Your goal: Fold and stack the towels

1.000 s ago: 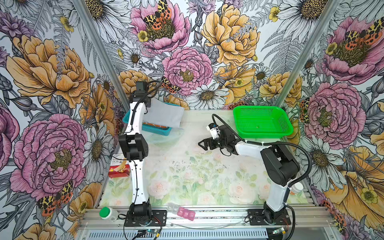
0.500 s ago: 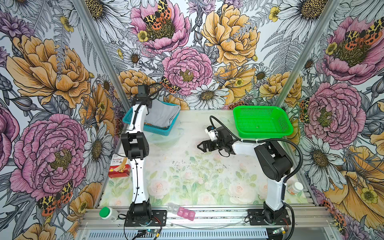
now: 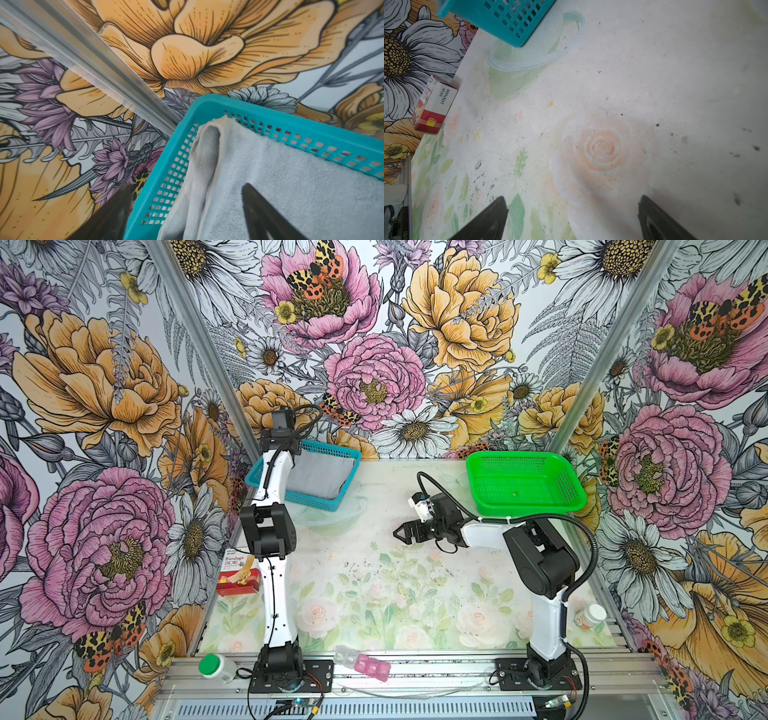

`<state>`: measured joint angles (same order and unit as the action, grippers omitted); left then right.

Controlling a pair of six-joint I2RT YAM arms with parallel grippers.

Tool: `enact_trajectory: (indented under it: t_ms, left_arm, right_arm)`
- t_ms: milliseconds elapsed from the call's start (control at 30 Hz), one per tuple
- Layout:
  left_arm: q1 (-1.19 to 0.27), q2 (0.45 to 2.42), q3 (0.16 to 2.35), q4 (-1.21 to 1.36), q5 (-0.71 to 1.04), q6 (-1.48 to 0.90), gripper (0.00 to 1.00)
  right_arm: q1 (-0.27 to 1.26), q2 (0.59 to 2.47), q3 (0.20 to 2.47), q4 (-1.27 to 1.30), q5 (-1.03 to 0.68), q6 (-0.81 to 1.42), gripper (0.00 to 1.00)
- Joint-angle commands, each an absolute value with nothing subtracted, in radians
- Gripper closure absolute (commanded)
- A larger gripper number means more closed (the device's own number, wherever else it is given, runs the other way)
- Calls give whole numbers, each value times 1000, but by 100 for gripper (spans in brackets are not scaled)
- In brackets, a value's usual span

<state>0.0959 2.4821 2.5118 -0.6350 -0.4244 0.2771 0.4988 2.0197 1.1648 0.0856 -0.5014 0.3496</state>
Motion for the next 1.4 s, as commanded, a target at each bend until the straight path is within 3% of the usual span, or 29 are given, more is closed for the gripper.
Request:
enact_trajectory:
  t_ms: [0, 167, 367, 467, 633, 933, 1100, 1233, 1367]
  left_arm:
    - [113, 2470, 2492, -546, -548, 264, 1]
    - [112, 2365, 2385, -547, -443, 150, 1]
    - [82, 2151, 2061, -536, -128, -102, 1]
    - [33, 2047, 1926, -498, -77, -167, 1]
    - [-75, 1799, 1679, -460, -153, -234, 1]
    - [-218, 1183, 779, -19, -449, -213, 1]
    - [-242, 995, 503, 94, -639, -143, 1]
    - [-204, 968, 347, 333, -635, -13, 1]
    - [-116, 1095, 281, 534, -534, -24, 1]
  right_arm:
    - [503, 2041, 1198, 76, -521, 345, 1]
    - [503, 2051, 1208, 74, -522, 346, 0]
    - [503, 2036, 1185, 103, -522, 345, 0]
    - [504, 2012, 1161, 132, -516, 342, 1]
    - [502, 1924, 1065, 241, -456, 326, 0]
    - [442, 1702, 749, 667, -382, 341, 1]
    - [341, 1417, 472, 764, -199, 368, 1]
    - [300, 1058, 407, 399, 10, 266, 0]
    - [275, 770, 408, 125, 235, 185, 0]
